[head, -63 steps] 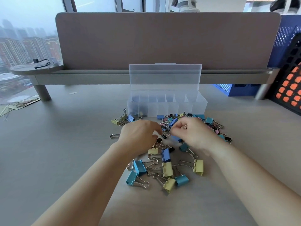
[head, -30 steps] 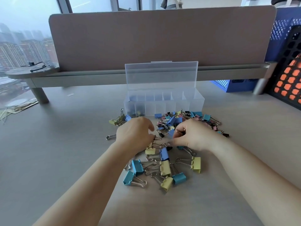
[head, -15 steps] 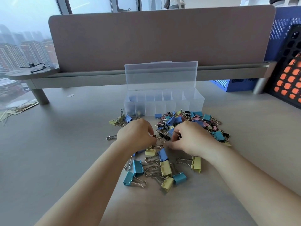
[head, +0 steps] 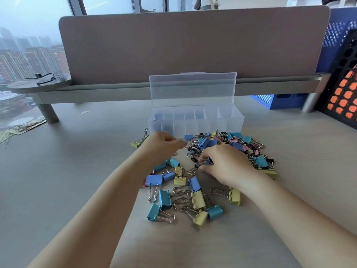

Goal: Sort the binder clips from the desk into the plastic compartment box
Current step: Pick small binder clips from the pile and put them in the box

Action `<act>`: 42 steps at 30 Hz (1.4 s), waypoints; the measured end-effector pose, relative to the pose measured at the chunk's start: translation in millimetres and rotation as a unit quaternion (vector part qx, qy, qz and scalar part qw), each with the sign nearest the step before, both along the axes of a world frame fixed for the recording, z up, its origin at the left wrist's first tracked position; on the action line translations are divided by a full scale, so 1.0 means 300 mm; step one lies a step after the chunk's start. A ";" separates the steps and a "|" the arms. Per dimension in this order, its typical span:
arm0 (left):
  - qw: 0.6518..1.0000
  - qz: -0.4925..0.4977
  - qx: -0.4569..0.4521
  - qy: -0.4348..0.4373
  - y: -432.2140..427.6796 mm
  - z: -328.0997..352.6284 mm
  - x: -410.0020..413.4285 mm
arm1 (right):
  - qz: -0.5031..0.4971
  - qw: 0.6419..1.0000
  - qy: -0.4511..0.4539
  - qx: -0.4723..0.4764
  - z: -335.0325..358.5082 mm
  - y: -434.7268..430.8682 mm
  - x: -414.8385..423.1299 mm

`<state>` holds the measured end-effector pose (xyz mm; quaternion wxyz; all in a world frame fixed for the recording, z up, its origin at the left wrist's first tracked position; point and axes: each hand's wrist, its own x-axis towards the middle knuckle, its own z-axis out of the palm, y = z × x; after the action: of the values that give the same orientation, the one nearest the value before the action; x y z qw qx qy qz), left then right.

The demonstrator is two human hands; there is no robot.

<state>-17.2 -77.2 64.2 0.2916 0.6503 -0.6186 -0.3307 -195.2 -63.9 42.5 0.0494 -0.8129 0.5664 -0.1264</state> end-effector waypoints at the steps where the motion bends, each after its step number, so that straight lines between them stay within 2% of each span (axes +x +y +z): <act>1: 0.992 0.014 0.055 0.112 0.001 0.011 0.004 | 0.002 1.000 -0.004 -0.001 -0.001 -0.001 0.000; 3: 0.940 0.022 0.153 0.305 -0.001 0.023 0.012 | 0.014 1.000 -0.019 0.005 -0.001 -0.002 0.003; 4: 0.911 0.019 0.191 0.366 -0.004 0.023 0.017 | 0.021 0.999 -0.023 0.009 -0.001 -0.002 0.005; 6: 0.869 0.006 0.235 0.435 -0.005 0.018 0.021 | 0.034 0.999 -0.023 0.015 -0.002 -0.003 0.009; 8: 0.850 -0.001 0.243 0.468 -0.005 0.008 0.023 | 0.041 0.999 -0.013 0.013 -0.004 -0.006 0.011; 11: 0.846 0.001 0.238 0.477 -0.006 -0.001 0.023 | 0.043 0.999 0.019 0.000 -0.012 -0.015 0.012; 13: 0.858 0.006 0.227 0.461 -0.010 -0.001 0.023 | 0.045 0.999 0.001 0.004 -0.020 -0.022 0.008; 15: 0.878 0.020 0.202 0.434 -0.012 0.001 0.021 | 0.034 0.991 -0.124 0.039 -0.015 -0.028 0.007; 16: 0.888 0.026 0.186 0.420 -0.011 0.001 0.020 | 0.015 0.974 -0.214 0.069 -0.006 -0.030 0.008; 17: 0.897 0.032 0.169 0.408 -0.009 0.001 0.018 | -0.009 0.941 -0.319 0.112 0.005 -0.031 0.007; 18: 0.902 0.035 0.156 0.400 -0.006 0.002 0.016 | -0.033 0.885 -0.431 0.172 0.016 -0.033 0.002; 20: 0.907 0.032 0.138 0.396 -0.003 0.004 0.018 | -0.057 0.715 -0.629 0.300 0.036 -0.043 -0.012; 21: 0.911 0.029 0.129 0.391 -0.003 0.005 0.019 | -0.059 0.634 -0.690 0.345 0.043 -0.048 -0.022; 22: 0.916 0.026 0.121 0.382 -0.003 0.005 0.021 | -0.060 0.578 -0.724 0.373 0.046 -0.052 -0.031; 23: 0.925 0.021 0.113 0.363 -0.002 0.005 0.022 | -0.062 0.547 -0.741 0.385 0.045 -0.056 -0.037; 24: 0.937 0.014 0.104 0.333 0.000 0.005 0.020 | -0.063 0.535 -0.748 0.387 0.042 -0.058 -0.041; 26: 0.968 -0.004 0.078 0.240 0.007 0.009 0.013 | -0.064 0.545 -0.745 0.379 0.034 -0.058 -0.044; 30: 0.997 -0.045 0.005 0.064 0.014 -0.002 -0.022 | -0.060 0.613 -0.710 0.341 0.028 -0.060 -0.039; 32: 0.996 -0.054 -0.057 -0.032 0.013 -0.030 -0.035 | -0.063 0.631 -0.698 0.333 0.033 -0.061 -0.039; 34: 0.987 -0.042 -0.110 -0.112 0.011 -0.055 -0.046 | -0.077 0.634 -0.695 0.331 0.036 -0.065 -0.044; 37: 0.969 -0.024 -0.135 -0.205 0.017 -0.064 -0.079 | -0.102 0.662 -0.679 0.301 0.039 -0.074 -0.058; 39: 0.958 -0.026 -0.141 -0.247 0.016 -0.067 -0.104 | -0.107 0.709 -0.644 0.266 0.042 -0.076 -0.072; 42: 0.950 -0.023 -0.136 -0.282 0.007 -0.078 -0.126 | -0.096 0.821 -0.518 0.219 0.052 -0.067 -0.099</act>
<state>-55.1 -75.0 40.6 0.1832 0.6571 -0.7292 -0.0535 -224.8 -83.8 58.3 0.4997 -0.5372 0.5452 -0.4056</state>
